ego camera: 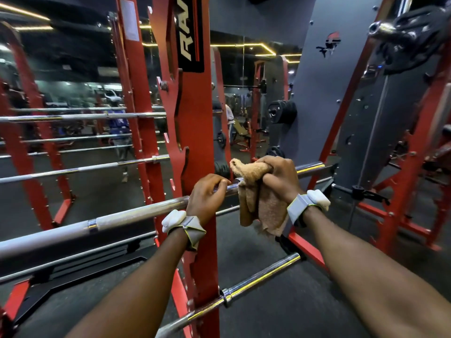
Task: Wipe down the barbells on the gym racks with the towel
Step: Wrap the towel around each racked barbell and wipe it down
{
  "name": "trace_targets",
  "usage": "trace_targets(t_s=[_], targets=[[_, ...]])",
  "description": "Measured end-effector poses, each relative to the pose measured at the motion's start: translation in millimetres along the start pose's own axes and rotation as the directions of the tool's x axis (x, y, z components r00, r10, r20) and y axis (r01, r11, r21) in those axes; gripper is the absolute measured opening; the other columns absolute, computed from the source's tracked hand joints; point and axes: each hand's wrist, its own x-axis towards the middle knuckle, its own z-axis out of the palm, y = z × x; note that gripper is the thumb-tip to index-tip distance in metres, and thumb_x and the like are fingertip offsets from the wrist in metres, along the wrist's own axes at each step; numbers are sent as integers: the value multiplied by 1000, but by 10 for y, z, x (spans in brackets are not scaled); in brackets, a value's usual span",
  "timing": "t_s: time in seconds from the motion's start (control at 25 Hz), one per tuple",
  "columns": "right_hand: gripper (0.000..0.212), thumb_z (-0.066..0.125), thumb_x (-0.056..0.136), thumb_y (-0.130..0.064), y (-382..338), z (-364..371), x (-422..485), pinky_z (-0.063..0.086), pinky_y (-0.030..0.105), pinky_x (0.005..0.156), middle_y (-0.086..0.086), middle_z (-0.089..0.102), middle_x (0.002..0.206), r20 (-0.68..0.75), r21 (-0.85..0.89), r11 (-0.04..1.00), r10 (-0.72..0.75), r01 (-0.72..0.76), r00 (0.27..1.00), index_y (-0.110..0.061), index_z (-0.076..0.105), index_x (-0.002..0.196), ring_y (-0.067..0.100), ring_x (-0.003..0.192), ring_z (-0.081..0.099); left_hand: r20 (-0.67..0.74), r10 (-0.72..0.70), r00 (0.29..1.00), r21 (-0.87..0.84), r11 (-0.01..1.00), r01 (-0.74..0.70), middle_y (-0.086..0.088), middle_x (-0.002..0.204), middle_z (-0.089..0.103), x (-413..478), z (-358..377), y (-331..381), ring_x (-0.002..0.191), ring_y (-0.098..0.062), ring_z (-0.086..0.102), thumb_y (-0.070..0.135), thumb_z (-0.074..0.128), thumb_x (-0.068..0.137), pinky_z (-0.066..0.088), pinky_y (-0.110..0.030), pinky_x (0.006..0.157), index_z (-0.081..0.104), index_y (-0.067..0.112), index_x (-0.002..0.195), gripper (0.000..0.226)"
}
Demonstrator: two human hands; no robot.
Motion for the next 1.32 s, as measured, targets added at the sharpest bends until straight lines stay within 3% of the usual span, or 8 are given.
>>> trace_targets(t_s=[0.12, 0.24, 0.48, 0.64, 0.84, 1.08, 1.2, 1.32], targets=[[59, 47, 52, -36, 145, 323, 356, 47, 46, 92, -4, 71, 103, 360, -22, 990, 136, -138, 923, -36, 65, 108, 24, 103, 62, -41, -39, 998, 37, 999, 40, 3, 96, 68, 117, 97, -68, 91, -13, 64, 29, 50, 94, 52, -39, 81, 72, 13, 95, 27], [55, 45, 65, -45, 253, 587, 504, 38, 46, 103, 4, 62, 119, 754, -52, 996, 88, -74, 651, -32, 55, 118, 27, 115, 53, -74, -97, 993, 119, 987, 105, 4, 94, 65, 225, 259, -134, 88, -13, 63, 30, 49, 93, 51, -39, 79, 69, 13, 91, 26], [83, 49, 57, -30, 689, 615, 642, 33, 54, 99, -10, 46, 114, 851, 44, 963, -176, 265, 495, -35, 32, 138, 19, 111, 43, -214, -202, 956, 301, 917, 261, 2, 82, 60, 471, 588, -167, 80, -15, 59, 32, 47, 91, 48, -39, 77, 62, 13, 78, 27], [93, 60, 63, -44, 839, 536, 517, 24, 47, 96, -4, 48, 125, 767, 31, 897, -304, 440, 566, -29, 27, 150, 20, 116, 41, -208, -223, 952, 374, 882, 288, 3, 77, 57, 602, 731, -41, 75, -16, 56, 28, 48, 91, 46, -40, 70, 59, 17, 72, 24], [70, 63, 58, -62, 1124, 324, 591, 27, 47, 96, -5, 63, 114, 754, 7, 944, -222, 330, 619, -31, 52, 120, 23, 113, 53, -97, -245, 965, 504, 824, 260, 3, 78, 59, 456, 774, -70, 77, -20, 59, 35, 43, 93, 47, -41, 68, 56, 20, 78, 25], [65, 64, 69, -33, 579, 613, 206, 24, 55, 107, 2, 50, 116, 631, -227, 887, -181, 402, 755, -19, 40, 128, 29, 113, 48, 124, -206, 971, 664, 744, 74, -2, 91, 68, 386, 695, -33, 85, -29, 63, 38, 40, 88, 47, -37, 64, 56, 18, 98, 28], [86, 68, 69, -36, 599, 644, 55, 18, 58, 111, 4, 45, 122, 589, -296, 853, -191, 430, 785, -15, 29, 143, 28, 116, 44, 46, -355, 934, 806, 565, 175, -9, 96, 71, 426, 759, 35, 90, -36, 64, 41, 35, 90, 40, -34, 61, 60, 17, 99, 36], [73, 68, 68, -41, 637, 663, 139, 22, 51, 105, 0, 49, 116, 565, -240, 886, -206, 398, 799, -20, 40, 132, 27, 112, 48, -9, -576, 818, 812, 473, 342, -13, 108, 69, 552, 792, 86, 100, -38, 62, 38, 38, 92, 34, -32, 67, 64, 18, 103, 35]])
